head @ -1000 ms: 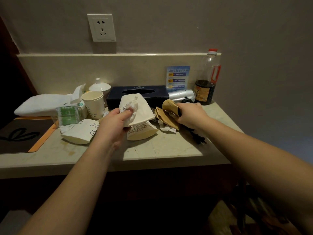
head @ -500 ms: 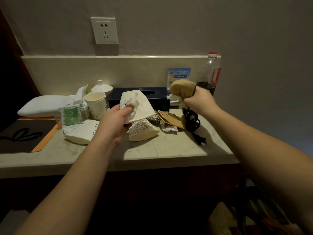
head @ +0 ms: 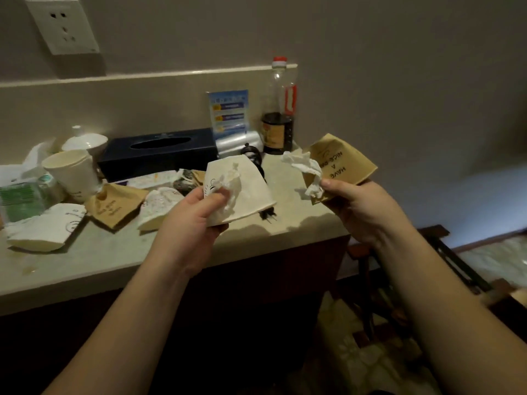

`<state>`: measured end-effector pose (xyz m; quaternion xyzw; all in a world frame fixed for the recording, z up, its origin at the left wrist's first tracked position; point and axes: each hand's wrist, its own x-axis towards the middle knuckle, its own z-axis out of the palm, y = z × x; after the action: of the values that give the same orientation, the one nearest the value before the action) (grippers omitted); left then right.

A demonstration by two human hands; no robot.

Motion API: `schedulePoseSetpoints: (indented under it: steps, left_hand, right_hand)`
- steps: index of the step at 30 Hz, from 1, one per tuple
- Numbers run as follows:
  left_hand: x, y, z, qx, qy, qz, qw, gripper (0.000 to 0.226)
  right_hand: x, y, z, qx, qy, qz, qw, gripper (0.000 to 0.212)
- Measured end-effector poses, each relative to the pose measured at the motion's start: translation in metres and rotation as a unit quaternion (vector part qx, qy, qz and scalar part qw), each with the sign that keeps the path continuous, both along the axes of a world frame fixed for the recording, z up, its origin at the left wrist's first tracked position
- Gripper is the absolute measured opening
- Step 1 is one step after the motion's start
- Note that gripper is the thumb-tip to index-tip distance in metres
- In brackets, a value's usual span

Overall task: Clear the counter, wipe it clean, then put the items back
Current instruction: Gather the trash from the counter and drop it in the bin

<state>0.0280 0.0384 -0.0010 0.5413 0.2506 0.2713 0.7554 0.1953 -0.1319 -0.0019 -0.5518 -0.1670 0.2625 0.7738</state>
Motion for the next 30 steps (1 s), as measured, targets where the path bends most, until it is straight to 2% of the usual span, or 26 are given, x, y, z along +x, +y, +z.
schedulePoseSetpoints:
  steps: [3,6,13,18,22,27,30]
  left_hand:
    - [0.018,-0.043,-0.016,0.009,0.009,-0.049,0.999,0.020]
    - [0.038,-0.089,-0.037,-0.035,0.012,-0.106,0.994,0.022]
    - [0.090,-0.184,-0.118,-0.045,0.154,-0.179,0.971,0.020]
    - [0.123,-0.243,-0.189,-0.051,0.258,-0.222,0.939,0.017]
    - [0.140,-0.275,-0.254,-0.033,0.342,-0.232,0.910,0.026]
    - [0.154,-0.307,-0.342,-0.021,0.433,-0.261,0.863,0.019]
    - [0.158,-0.324,-0.390,-0.003,0.481,-0.280,0.831,0.021]
  right_hand:
    - [0.004,-0.051,-0.031,-0.022,0.055,-0.041,0.997,0.023]
    - [0.010,-0.105,-0.065,-0.055,0.083,-0.076,0.992,0.029]
    - [0.025,-0.225,-0.154,-0.103,0.159,-0.140,0.972,0.030]
    - [0.029,-0.296,-0.230,-0.218,0.187,-0.175,0.942,0.060]
    - [0.029,-0.339,-0.289,-0.303,0.201,-0.168,0.916,0.051]
    - [0.028,-0.379,-0.371,-0.384,0.244,-0.144,0.879,0.035]
    - [0.025,-0.394,-0.415,-0.432,0.276,-0.118,0.850,0.035]
